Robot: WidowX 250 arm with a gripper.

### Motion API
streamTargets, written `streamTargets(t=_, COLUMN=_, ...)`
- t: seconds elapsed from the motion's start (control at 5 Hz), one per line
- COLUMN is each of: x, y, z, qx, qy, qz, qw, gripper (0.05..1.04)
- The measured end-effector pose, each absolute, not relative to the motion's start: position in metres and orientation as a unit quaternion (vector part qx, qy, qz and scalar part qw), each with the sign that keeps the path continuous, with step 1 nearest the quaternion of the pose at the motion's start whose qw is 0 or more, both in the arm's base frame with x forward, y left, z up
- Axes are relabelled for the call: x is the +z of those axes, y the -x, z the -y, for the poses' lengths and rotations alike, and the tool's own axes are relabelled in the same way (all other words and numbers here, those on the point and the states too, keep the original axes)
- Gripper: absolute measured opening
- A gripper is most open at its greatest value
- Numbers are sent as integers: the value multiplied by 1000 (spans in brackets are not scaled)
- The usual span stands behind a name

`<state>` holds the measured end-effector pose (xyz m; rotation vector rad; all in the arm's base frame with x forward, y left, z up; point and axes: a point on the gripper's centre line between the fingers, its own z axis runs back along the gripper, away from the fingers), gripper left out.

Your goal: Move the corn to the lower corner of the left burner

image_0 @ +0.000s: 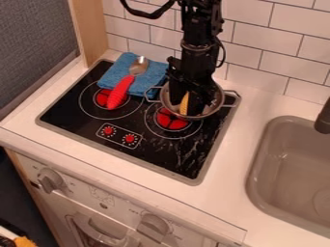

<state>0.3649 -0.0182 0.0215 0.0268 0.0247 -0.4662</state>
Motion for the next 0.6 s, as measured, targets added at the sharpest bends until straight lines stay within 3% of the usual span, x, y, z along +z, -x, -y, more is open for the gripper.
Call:
streamTargets(t=0.2, x=69, y=-359, z=6, qx=-203, qy=-5, qz=48, qw=978, gripper=593)
streamTargets(t=0.4, x=99, y=-330, z=-40, qx=-139, qy=3, qz=83, qw=987, gripper=593)
streamTargets(t=0.6, x=105, y=-299, z=-76, qx=-93, qy=0, qz=83, qw=992, gripper=593)
